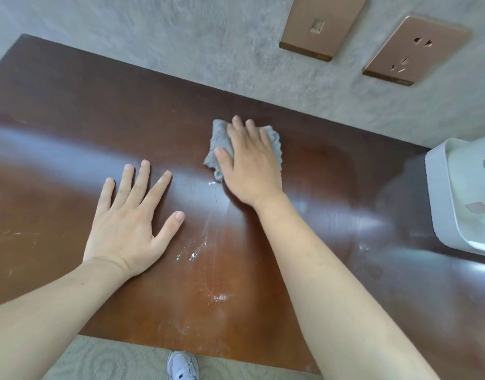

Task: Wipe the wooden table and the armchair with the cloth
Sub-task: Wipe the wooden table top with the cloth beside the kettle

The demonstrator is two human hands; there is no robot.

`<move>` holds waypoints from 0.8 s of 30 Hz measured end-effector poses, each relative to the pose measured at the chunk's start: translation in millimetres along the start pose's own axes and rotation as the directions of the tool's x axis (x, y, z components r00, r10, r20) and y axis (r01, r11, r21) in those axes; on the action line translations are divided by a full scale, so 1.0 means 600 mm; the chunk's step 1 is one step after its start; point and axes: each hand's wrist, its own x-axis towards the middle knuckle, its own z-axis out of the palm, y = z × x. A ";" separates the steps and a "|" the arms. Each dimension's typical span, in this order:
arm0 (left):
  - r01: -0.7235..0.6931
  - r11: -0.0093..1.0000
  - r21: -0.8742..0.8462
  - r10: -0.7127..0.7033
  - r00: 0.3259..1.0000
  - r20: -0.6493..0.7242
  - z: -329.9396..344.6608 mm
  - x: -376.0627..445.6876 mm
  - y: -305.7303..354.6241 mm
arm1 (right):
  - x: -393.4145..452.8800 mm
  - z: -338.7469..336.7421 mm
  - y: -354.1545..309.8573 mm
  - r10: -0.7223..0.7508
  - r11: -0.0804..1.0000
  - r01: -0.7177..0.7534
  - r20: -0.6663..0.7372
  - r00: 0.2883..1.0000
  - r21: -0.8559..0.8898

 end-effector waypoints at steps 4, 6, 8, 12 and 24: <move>0.009 1.000 0.001 -0.009 1.000 0.003 0.000 0.001 0.003 | -0.106 -0.004 -0.011 -0.059 0.997 0.055 0.061 0.996 0.060; 0.010 1.000 0.020 -0.010 1.000 0.001 0.001 0.000 0.002 | -0.176 -0.001 -0.022 -0.024 0.997 0.017 0.088 0.996 0.076; 0.013 0.999 0.032 -0.013 1.000 -0.003 0.003 0.001 0.000 | -0.244 0.004 -0.034 -0.005 0.999 0.001 0.104 0.995 0.033; 0.018 0.999 0.045 -0.018 1.000 0.000 0.004 -0.001 0.005 | -0.281 0.006 -0.036 0.031 0.999 -0.026 0.132 0.991 -0.042; 0.013 0.997 0.073 -0.010 0.999 -0.036 0.011 0.002 0.001 | 0.088 -0.007 0.044 0.559 0.826 -0.563 -0.198 0.805 0.046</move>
